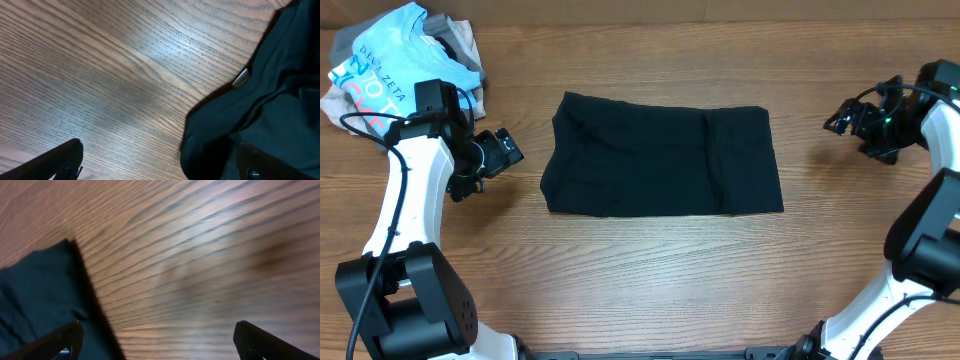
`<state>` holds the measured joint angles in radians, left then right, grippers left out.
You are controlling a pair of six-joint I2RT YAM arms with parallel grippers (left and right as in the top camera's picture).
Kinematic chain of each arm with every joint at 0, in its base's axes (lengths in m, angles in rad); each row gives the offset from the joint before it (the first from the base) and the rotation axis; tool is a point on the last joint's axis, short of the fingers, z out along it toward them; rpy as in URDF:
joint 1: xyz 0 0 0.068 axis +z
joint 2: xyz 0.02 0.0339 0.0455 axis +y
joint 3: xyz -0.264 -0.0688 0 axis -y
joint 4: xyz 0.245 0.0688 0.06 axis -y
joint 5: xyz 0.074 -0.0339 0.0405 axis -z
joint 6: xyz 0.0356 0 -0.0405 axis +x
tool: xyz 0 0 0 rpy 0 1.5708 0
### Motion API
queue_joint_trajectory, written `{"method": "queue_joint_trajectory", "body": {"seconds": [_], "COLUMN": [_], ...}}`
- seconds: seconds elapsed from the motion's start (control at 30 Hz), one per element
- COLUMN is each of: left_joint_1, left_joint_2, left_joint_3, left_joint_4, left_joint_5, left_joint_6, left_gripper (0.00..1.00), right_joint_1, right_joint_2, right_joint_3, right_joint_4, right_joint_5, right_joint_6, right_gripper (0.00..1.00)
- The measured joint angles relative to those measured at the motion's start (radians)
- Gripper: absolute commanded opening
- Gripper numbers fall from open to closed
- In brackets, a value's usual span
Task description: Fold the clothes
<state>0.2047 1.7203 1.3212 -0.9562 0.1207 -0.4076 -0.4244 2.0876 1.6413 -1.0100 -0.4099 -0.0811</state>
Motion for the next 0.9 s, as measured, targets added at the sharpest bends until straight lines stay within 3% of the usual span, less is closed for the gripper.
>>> {"method": "queue_joint_trajectory", "body": {"seconds": [0.3,0.9], "left_joint_1": [0.0,0.0], "left_joint_2": [0.0,0.0], "left_joint_3": [0.0,0.0], "left_joint_4": [-0.009,-0.009], "left_joint_5": [0.0,0.0], "left_joint_6": [0.0,0.0], "left_gripper": [1.0,1.0], "right_joint_1": [0.008,0.119], "right_joint_2": [0.091,0.161], "right_joint_3": [-0.002,0.002], "right_joint_4": [-0.016,-0.068], "right_joint_5": [-0.186,-0.304], "right_joint_6": [-0.12,-0.151], "right_gripper": [1.0,1.0]}}
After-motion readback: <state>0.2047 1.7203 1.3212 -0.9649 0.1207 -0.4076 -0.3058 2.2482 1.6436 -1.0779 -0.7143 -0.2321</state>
